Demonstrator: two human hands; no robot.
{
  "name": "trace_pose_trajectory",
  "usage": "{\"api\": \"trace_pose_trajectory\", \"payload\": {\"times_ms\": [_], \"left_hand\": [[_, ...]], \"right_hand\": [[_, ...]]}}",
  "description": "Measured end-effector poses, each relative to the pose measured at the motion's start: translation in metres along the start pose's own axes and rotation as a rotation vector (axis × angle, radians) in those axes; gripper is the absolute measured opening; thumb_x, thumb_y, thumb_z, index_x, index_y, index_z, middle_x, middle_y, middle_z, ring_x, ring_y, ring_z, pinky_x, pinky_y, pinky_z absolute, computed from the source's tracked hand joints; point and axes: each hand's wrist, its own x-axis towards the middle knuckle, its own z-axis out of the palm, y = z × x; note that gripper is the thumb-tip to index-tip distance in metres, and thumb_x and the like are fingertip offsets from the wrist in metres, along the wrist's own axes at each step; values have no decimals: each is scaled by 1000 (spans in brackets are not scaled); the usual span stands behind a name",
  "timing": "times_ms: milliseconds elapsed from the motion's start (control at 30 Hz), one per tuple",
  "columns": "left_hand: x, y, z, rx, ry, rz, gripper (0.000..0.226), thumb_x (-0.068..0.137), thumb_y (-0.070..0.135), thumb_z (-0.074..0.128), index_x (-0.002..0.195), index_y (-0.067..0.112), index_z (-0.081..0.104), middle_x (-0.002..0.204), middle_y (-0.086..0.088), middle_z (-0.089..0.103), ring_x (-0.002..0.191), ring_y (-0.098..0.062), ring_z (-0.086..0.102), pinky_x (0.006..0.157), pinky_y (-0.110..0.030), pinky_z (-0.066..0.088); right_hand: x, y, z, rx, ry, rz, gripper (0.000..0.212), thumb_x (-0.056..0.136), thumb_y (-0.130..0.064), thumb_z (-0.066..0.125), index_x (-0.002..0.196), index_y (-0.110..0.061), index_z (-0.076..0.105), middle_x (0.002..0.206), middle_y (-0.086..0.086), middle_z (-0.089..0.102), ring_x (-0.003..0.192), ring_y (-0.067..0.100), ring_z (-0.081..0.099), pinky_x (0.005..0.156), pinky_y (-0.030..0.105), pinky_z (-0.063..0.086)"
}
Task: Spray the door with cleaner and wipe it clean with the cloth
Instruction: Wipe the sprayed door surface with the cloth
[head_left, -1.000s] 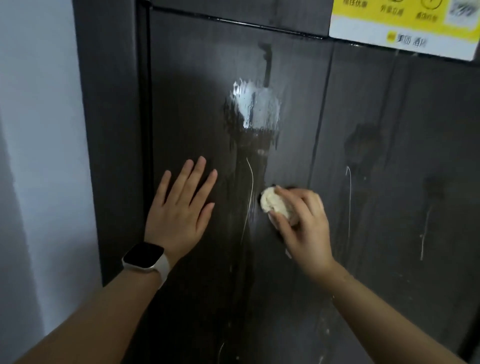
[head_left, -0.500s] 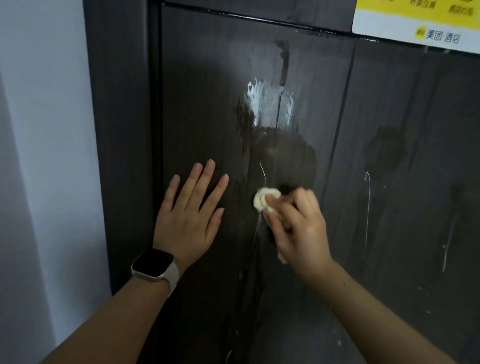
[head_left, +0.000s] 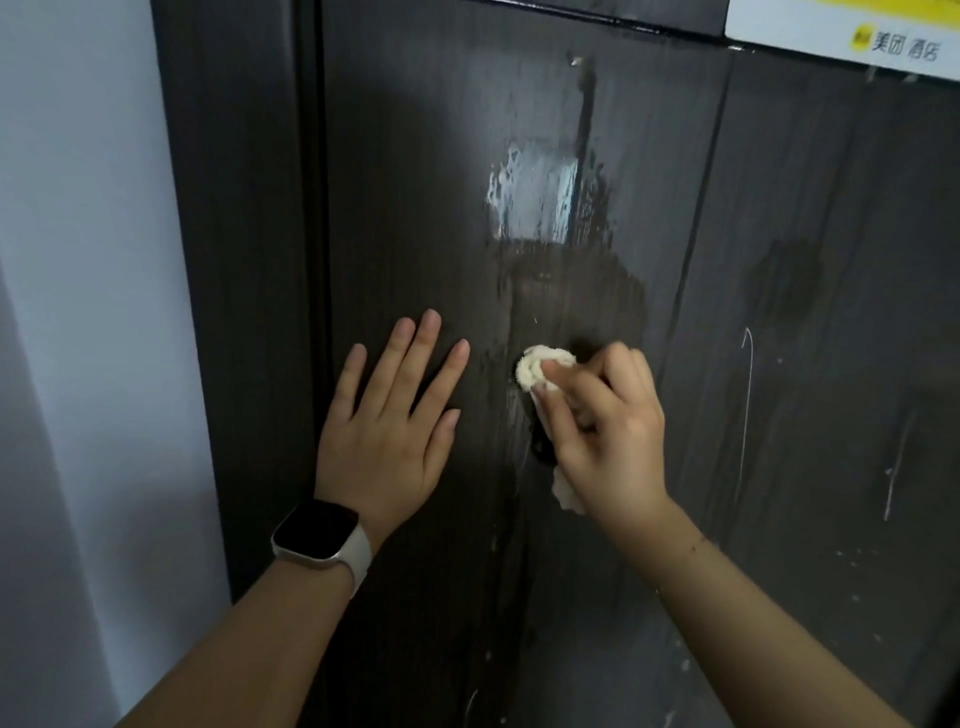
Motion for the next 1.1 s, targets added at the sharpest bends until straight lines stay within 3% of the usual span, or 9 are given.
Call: {"api": "trace_pose_trajectory", "payload": {"times_ms": [167,300,567,700,900,1100], "left_hand": [[-1,0,1,5,16,1,51,104,36,27,153,20,23,161,-7,13,149,-23,14,120,-45,10],[-1,0,1,-16,12,3,51,105,36,25,154,21,20,161,-7,11,149,-22,11,121,-44,8],[-1,-2,2,-10,20,-3,52,104,35,30,153,21,24,161,-7,13,149,-22,14,121,-44,9],[-1,-1,2,-22,19,0,51,105,36,27,153,20,24,161,-7,14,149,-22,13,121,-45,9],[-1,-1,3,-21,31,-2,51,105,36,28,153,20,26,161,-8,16,149,-23,15,120,-45,12],[-1,-1,2,-12,32,1,50,105,35,30,152,19,26,161,-8,16,149,-22,14,120,-45,12]], "right_hand": [[50,-14,9,36,112,37,9,85,-7,71,93,-3,74,81,0,41,79,20,45,70,23,38],[14,-6,2,-24,55,-3,9,87,-6,70,93,0,72,80,3,43,78,20,44,66,27,38],[47,-18,14,-6,146,16,7,87,-6,69,91,-1,72,84,-3,37,79,18,42,70,14,31],[18,-6,3,-38,84,4,8,87,-6,69,91,0,72,83,-3,37,76,21,44,71,18,33],[53,-17,17,22,200,87,10,87,-10,69,91,-2,73,84,1,40,80,24,49,73,23,39],[12,-9,5,-27,86,60,6,86,-6,70,90,-2,72,84,-2,39,78,24,46,67,29,40]]}}
